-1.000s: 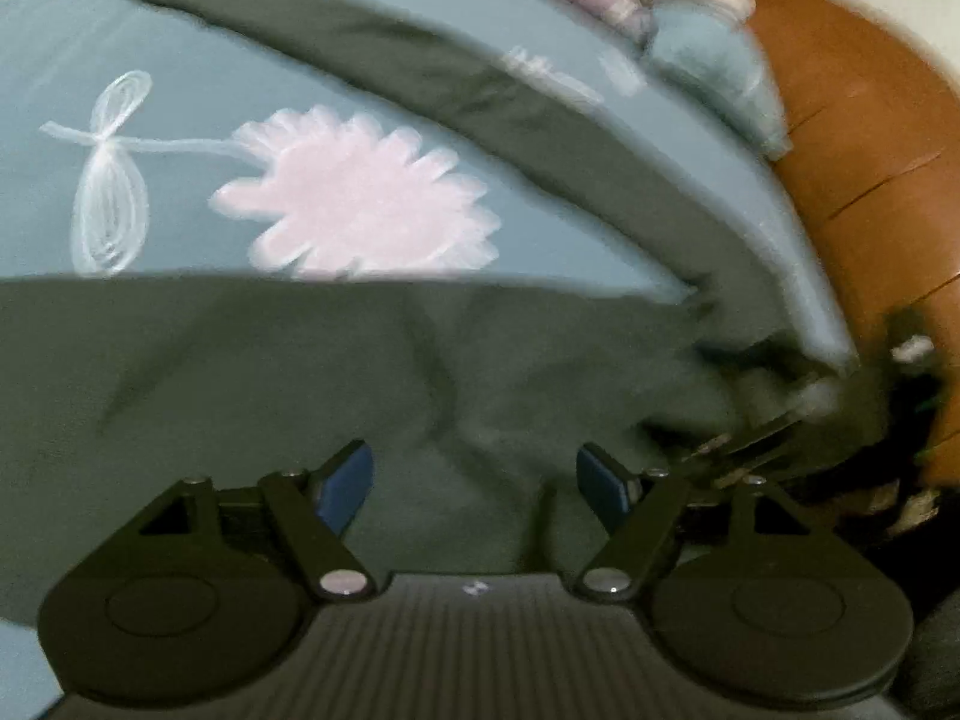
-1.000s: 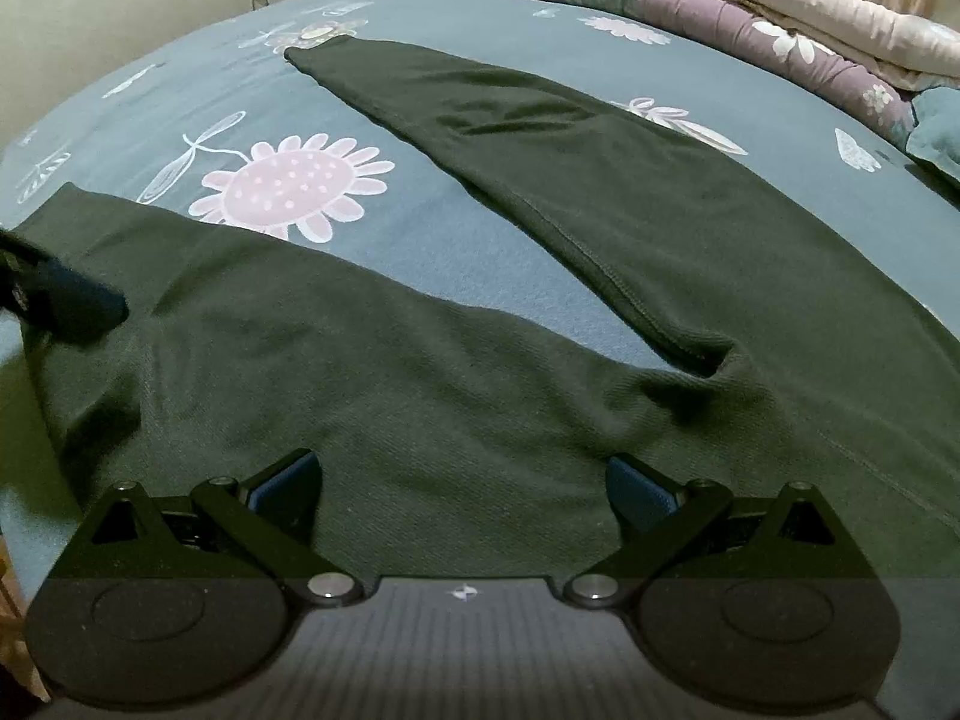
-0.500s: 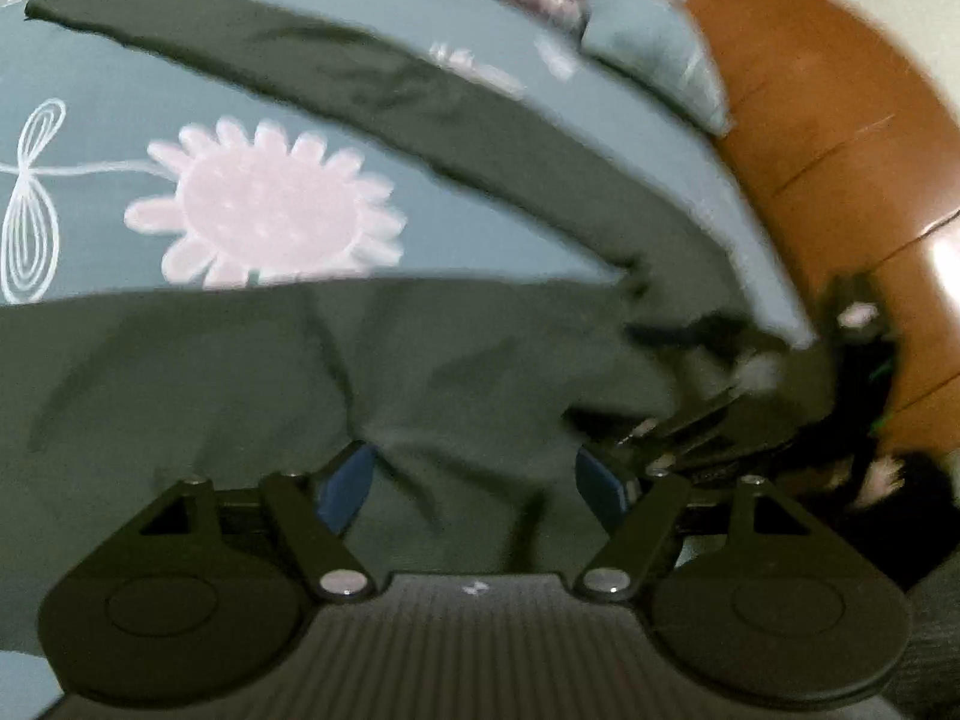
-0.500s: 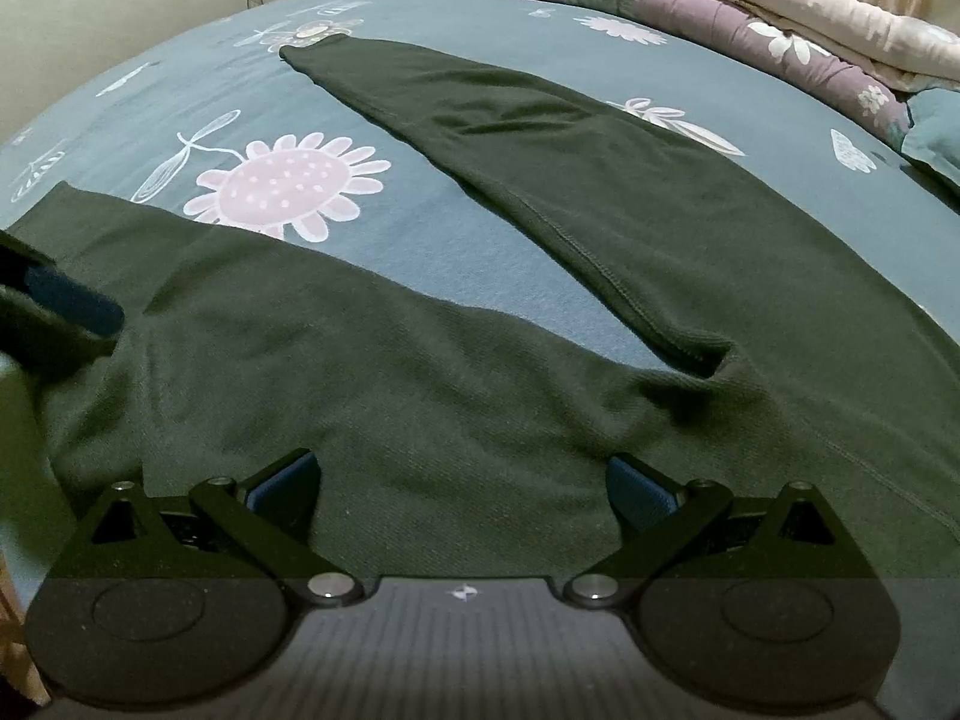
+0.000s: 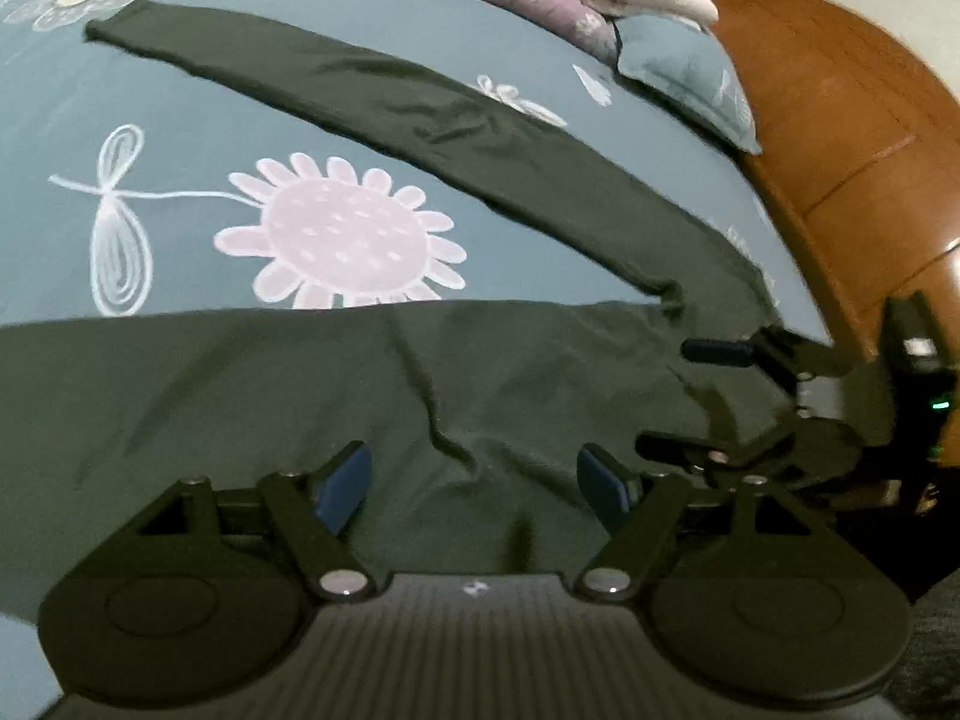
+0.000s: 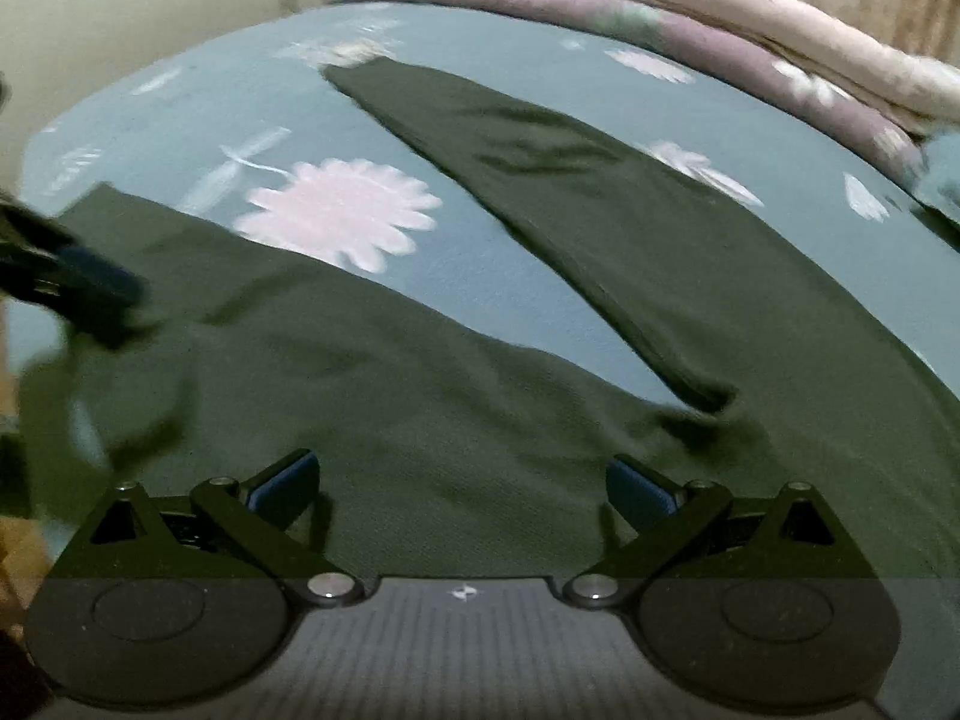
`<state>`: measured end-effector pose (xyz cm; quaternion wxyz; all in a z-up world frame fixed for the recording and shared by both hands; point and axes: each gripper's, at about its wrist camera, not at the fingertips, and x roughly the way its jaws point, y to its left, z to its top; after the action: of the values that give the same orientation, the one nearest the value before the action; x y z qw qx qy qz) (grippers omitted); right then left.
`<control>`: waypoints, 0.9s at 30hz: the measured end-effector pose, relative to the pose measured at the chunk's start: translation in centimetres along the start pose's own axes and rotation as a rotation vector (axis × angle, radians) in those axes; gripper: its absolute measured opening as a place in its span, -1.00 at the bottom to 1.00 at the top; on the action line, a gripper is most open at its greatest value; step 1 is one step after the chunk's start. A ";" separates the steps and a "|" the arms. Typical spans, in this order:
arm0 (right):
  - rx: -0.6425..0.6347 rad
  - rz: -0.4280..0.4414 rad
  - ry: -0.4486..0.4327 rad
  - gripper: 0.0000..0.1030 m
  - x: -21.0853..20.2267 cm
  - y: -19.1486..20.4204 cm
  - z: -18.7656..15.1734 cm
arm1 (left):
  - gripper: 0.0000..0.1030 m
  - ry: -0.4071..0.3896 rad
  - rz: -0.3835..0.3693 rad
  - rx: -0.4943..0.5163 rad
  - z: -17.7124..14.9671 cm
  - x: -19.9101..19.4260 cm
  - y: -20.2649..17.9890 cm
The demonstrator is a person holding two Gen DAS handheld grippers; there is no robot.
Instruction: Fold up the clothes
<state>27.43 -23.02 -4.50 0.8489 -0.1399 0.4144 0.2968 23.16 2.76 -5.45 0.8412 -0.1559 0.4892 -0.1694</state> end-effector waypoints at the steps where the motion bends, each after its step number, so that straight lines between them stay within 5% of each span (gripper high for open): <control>1: -0.007 0.014 -0.004 1.00 -0.1 0.3 0.0 | 0.47 0.017 0.021 0.008 -0.2 0.5 0.0; 4: -0.009 0.028 0.040 1.00 1.2 1.2 -0.4 | 0.50 0.034 0.066 0.048 -1.1 1.2 0.1; 11: 0.055 -0.085 0.065 1.00 0.3 -0.7 -2.2 | 0.48 0.059 0.080 0.020 -0.8 -0.4 0.7; 19: 0.087 -0.120 0.042 1.00 -1.2 -1.6 -2.6 | 0.49 -0.007 -0.061 0.115 2.3 2.2 -3.4; 27: 0.193 -0.176 0.049 1.00 -3.7 -3.1 -5.5 | 0.55 0.047 -0.031 0.095 2.2 5.1 -3.3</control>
<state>24.15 -29.59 -4.98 0.8708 -0.1006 0.4478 0.1762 27.05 -2.24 -6.91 0.8333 -0.1195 0.4976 -0.2092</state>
